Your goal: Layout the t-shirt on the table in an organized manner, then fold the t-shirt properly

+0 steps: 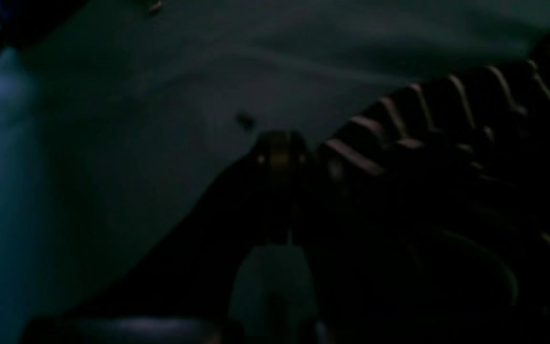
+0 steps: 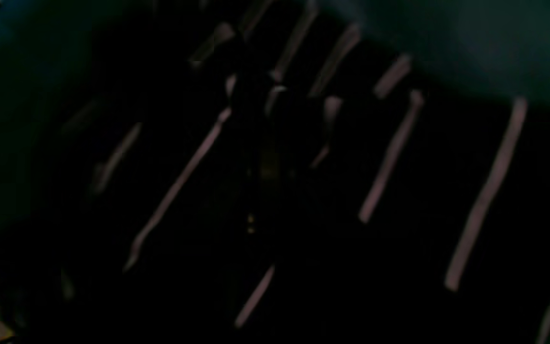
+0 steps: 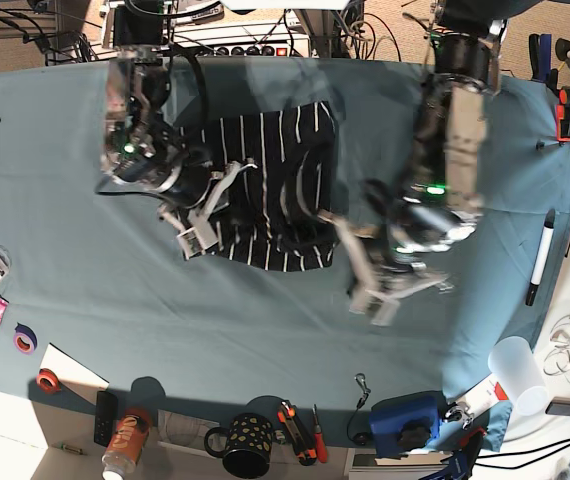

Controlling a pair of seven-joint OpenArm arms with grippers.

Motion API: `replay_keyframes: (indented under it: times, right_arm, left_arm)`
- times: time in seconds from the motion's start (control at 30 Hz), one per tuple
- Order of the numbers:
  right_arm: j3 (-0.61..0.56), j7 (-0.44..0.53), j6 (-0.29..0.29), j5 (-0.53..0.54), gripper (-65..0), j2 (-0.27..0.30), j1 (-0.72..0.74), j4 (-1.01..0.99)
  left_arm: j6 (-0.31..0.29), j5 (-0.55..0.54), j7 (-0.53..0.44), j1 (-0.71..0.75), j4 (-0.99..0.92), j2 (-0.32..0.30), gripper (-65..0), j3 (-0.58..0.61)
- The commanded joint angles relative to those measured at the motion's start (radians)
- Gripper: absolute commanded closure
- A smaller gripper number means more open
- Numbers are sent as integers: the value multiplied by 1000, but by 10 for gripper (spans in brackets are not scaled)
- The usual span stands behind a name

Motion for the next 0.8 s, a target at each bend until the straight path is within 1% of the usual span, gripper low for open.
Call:
replay_keyframes:
  times: [0.0,0.07,0.17,0.23,0.3,0.4,0.47,0.57,0.67,0.77]
  right_arm:
    - [0,17,5,5,0,5,14,-10]
    - [0,27,5,3,0,5,15,-50]
    - [0,12,5,2,0,5,15,-62]
    - [0,-3,5,2,0,5,16,-41]
    - [0,-37,5,3,0,5,15,16]
    - [0,-74,-2,3,0,5,15,153]
    - [0,-82,-34,2,0,5,15,247]
    - [2,-122,-73,-16,0,5,11,349]
    - [22,-140,-90,-40,0,5,-15,367]
    - [63,-172,-93,-34,0,5,-54,367]
  left_arm:
    - [-18,-31,-13,2,17,1,0,-35]
    - [-56,-97,-7,32,17,-1,0,-113]
    - [-113,-218,41,64,17,-1,0,-227]
    - [-154,-295,64,81,18,-1,0,-291]
    - [-184,-343,85,93,18,-1,0,-346]
    - [-218,-362,117,108,19,-2,0,-418]
    - [-238,-362,154,111,23,-1,0,-463]
    - [-242,-363,197,113,37,-2,0,-518]
    - [-241,-377,193,138,49,-19,0,-541]
    - [-241,-390,197,188,55,-59,0,-541]
